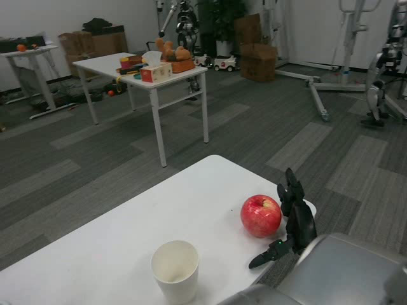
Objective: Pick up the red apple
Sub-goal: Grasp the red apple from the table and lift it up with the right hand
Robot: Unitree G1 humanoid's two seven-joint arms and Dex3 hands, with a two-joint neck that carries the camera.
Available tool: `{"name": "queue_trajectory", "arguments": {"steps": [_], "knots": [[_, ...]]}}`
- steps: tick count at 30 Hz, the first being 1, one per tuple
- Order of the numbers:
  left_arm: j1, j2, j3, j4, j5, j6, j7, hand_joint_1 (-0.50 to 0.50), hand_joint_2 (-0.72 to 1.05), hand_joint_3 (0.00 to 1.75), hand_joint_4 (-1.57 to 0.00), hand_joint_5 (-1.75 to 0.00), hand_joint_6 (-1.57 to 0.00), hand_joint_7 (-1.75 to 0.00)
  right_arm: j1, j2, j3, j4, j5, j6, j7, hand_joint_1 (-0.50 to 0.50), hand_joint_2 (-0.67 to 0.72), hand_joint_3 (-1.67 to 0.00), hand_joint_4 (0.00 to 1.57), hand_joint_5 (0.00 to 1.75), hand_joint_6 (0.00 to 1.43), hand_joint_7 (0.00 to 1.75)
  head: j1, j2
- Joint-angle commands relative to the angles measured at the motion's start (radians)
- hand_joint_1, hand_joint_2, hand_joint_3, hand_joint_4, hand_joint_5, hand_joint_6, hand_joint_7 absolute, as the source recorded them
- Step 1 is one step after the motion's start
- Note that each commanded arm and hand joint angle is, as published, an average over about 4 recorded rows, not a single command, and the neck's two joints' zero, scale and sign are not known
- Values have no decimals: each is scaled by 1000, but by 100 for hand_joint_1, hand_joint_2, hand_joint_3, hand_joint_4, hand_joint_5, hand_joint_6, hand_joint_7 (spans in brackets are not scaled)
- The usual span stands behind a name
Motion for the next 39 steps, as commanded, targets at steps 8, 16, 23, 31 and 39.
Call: {"name": "queue_trajectory", "arguments": {"steps": [8, 16, 23, 31, 39], "knots": [[7, 13, -3, -4, -1, -3, -4, -48, 105, 0, 0, 0, 0, 0, -45, -24, -3, 82, 6, -9, 9, -50, 46, 0, 0, 0, 0, 0, -48, 12], [13, 13, -3, -11, -1, -4, -4, -47, 105, 0, 0, 0, 0, 0, -81, -39, 20, 146, 6, -10, 10, -50, 34, 0, 0, 0, 0, 0, -75, 18], [17, 13, -2, -13, -1, -4, -6, -48, 105, 0, 0, 0, 0, 0, -115, -45, 41, 199, 6, -10, 10, -50, 30, 0, 0, 0, 0, 0, -104, 24], [17, 13, -3, -13, -1, -4, -6, -48, 105, 0, 0, 0, 0, 0, -127, -46, 63, 243, 5, -13, 10, -43, 0, -8, 0, 0, 0, 2, -123, 27], [15, 12, -4, -13, -1, -4, -6, -48, 105, 0, 0, 0, 0, 0, -128, -45, 84, 269, 5, -16, 10, -29, -16, -16, 0, 44, 0, 38, -125, 37]]}}
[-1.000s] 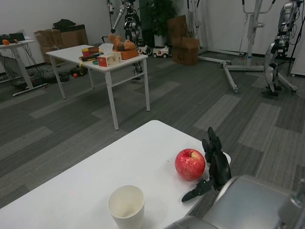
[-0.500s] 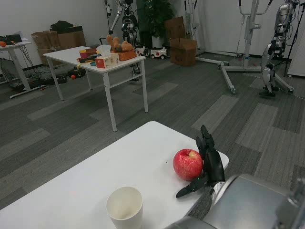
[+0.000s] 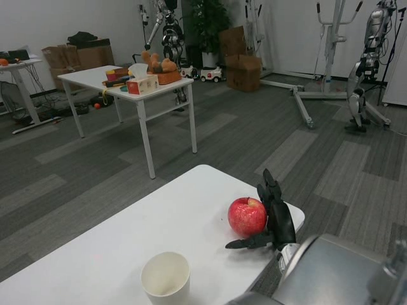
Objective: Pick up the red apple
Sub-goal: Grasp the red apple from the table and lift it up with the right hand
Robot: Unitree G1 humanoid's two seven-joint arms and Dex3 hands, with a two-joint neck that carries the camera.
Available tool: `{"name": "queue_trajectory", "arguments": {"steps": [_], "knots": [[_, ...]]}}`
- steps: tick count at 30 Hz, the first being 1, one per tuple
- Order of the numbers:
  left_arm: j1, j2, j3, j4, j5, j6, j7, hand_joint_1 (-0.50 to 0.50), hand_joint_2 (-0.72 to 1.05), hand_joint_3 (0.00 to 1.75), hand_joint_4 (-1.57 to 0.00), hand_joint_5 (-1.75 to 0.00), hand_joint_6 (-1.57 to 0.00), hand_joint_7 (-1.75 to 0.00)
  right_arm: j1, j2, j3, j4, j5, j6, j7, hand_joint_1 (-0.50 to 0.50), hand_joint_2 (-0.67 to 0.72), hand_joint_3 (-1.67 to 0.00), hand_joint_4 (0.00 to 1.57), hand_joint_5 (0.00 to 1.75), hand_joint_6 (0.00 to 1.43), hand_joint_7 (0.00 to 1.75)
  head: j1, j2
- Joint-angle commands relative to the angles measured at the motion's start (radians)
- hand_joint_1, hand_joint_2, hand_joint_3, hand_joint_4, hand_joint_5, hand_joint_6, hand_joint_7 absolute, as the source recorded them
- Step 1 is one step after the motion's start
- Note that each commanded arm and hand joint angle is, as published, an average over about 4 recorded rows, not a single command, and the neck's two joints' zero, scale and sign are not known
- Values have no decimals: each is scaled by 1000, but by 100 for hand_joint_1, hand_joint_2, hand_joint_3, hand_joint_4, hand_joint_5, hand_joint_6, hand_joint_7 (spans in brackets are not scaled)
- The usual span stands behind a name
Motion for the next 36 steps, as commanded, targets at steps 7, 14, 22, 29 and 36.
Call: {"name": "queue_trajectory", "arguments": {"steps": [7, 14, 22, 29, 36], "knots": [[5, 11, -2, -7, -1, -4, -4, -48, 105, 0, 0, 0, 0, 0, 11, 37, 50, 70, -1, 43, 4, -6, -18, -24, 12, 116, 68, 150, 3, -4], [6, 10, -2, -7, -1, -4, -4, -48, 105, 0, 0, 0, 0, 0, 22, 39, 70, 94, -1, 46, 17, 10, -19, -24, 21, 141, 123, 143, 9, -19], [6, 10, -5, -7, -2, -4, -4, -48, 105, 0, 0, 0, 0, 0, 37, 40, 66, 64, 0, 45, 19, 12, -22, -24, 34, 145, 128, 140, 14, -26], [5, 10, -7, -7, -3, -4, -4, -48, 105, 0, 0, 0, 0, 0, 40, 35, 66, -49, 0, 44, 19, 12, -22, -24, 46, 155, 126, 140, 32, -23], [6, 10, -7, -7, -3, -4, -4, -48, 105, 0, 0, 0, 0, 0, 31, 8, 98, -188, 0, 45, 18, 15, -22, -24, 57, 155, 118, 147, 75, -23]]}}
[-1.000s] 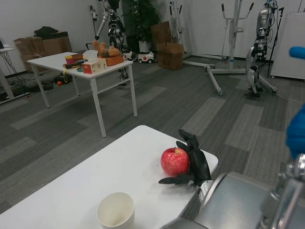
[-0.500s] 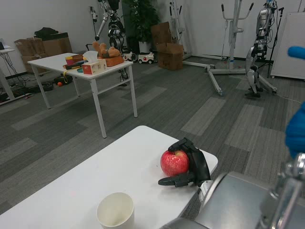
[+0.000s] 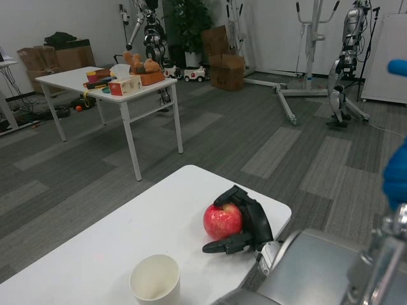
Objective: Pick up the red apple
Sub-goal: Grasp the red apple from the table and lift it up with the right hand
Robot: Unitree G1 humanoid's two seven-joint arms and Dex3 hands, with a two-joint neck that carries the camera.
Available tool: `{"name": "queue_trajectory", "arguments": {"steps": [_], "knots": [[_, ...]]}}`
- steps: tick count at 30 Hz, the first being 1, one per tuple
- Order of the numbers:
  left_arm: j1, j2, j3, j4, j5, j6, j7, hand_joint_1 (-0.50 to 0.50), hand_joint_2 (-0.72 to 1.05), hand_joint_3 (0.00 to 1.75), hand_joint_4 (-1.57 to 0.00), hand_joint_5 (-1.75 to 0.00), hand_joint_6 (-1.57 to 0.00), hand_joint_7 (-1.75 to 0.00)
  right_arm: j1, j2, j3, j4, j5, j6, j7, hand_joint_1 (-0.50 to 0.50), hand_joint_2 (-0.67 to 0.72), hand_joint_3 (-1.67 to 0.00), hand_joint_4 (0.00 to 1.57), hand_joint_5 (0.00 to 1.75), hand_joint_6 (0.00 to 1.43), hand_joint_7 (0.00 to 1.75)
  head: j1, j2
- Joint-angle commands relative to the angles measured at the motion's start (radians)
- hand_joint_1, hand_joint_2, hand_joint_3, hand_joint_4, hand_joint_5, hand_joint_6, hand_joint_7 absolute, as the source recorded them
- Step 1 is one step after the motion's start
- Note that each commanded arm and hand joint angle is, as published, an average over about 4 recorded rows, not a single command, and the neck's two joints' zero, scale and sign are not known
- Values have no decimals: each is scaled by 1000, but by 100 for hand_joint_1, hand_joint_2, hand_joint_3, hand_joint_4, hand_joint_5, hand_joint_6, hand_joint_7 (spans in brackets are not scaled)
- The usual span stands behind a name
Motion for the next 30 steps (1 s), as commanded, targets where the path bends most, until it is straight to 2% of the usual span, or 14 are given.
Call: {"name": "queue_trajectory", "arguments": {"steps": [1, 7, 10, 16, 21, 25, 26, 29, 30], "knots": [[6, 9, 1, -6, -2, -4, -1, -48, 105, 0, 0, 0, 0, 0, -13, -8, 22, -59, -1, 11, 1, 16, -24, -24, 57, 155, 117, 147, 20, -3], [6, 9, 3, -6, -2, -4, -1, -48, 105, 0, 0, 0, 0, 0, -51, -35, 78, -130, -1, 14, -10, 19, -29, -24, 57, 155, 111, 147, 80, -12], [6, 9, 5, -6, -2, -4, -1, -48, 105, 0, 0, 0, 0, 0, -79, -51, 113, -152, 0, 18, -16, 21, -29, -24, 57, 155, 107, 152, 147, -18], [6, 9, 5, -6, -11, -4, -1, -48, 105, 0, 0, 0, 0, 0, -177, -100, 186, -129, 1, 19, -21, 24, -29, -24, 57, 155, 106, 154, 296, -26], [5, 10, 4, -6, -16, -4, -1, -48, 105, 0, 0, 0, 0, 0, -272, -137, 252, -54, 2, 21, -21, 25, -29, -24, 57, 155, 106, 154, 525, -64], [6, 8, 9, -6, -17, -4, -1, -48, 105, 0, 0, 0, 0, 0, -348, -151, 317, 2, 1, 21, -21, 25, -29, -24, 57, 155, 106, 154, 696, -109], [7, 8, 11, -6, -17, -4, -1, -48, 105, 0, 0, 0, 0, 0, -371, -155, 339, 19, 1, 21, -21, 25, -29, -24, 57, 155, 106, 154, 716, -117], [10, 6, 17, -6, -16, -6, -2, -48, 105, 0, 0, 0, 0, 0, -411, -160, 378, 51, 1, 22, -21, 25, -29, -24, 57, 155, 106, 154, 826, -190], [11, 6, 19, -6, -16, -7, -2, -48, 105, 0, 0, 0, 0, 0, -421, -161, 389, 60, 1, 22, -21, 25, -29, -24, 57, 155, 106, 154, 886, -226]]}}
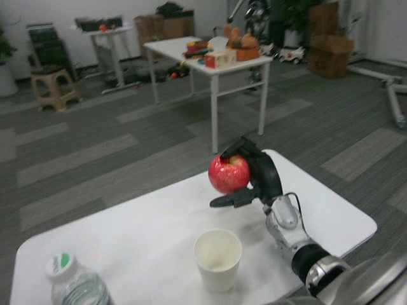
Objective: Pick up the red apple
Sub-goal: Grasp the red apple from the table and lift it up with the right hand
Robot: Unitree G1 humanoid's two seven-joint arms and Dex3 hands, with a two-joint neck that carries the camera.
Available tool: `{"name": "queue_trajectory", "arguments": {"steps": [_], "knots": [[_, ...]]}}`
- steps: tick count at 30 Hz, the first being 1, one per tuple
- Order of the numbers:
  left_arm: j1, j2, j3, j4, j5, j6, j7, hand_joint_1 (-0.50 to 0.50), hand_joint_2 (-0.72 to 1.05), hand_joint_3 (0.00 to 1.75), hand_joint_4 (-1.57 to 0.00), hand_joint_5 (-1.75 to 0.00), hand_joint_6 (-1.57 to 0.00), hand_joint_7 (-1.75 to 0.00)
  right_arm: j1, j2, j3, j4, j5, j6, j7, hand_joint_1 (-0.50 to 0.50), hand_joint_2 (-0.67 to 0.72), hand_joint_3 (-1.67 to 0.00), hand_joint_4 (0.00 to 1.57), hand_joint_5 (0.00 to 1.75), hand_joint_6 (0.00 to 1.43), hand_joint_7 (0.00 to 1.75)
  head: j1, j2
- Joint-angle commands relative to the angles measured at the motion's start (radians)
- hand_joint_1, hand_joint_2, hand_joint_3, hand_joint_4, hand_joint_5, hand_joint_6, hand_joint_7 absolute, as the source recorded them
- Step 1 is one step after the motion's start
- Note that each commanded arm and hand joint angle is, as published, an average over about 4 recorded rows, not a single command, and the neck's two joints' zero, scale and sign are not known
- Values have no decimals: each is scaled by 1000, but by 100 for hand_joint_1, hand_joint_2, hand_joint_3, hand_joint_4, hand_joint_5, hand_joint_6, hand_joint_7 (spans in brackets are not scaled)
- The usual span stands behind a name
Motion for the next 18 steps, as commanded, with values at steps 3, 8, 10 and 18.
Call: {"name": "queue_trajectory", "arguments": {"steps": [3, 8, 10, 18], "knots": [[11, 5, 21, -6, -7, -6, -2, -48, 105, 0, 0, 0, 0, 0, -77, -19, 67, 56, 2, 5, -5, 25, -29, -24, 57, 155, 104, 154, 193, -98], [21, 1, 29, -14, -7, -6, -3, -48, 105, 0, 0, 0, 0, 0, -92, -22, 90, 69, -1, 8, -5, 25, -29, -24, 57, 155, 103, 154, 300, -111], [24, 0, 30, -15, -7, -6, -5, -48, 105, 0, 0, 0, 0, 0, -93, -21, 91, 68, -1, 8, -5, 25, -29, -24, 57, 155, 103, 154, 313, -109], [31, -1, 29, -17, -7, -3, -19, -48, 105, 0, 0, 0, 0, 0, -94, -17, 80, 54, 0, 8, -11, 25, -29, -24, 57, 155, 103, 154, 317, -105]]}}
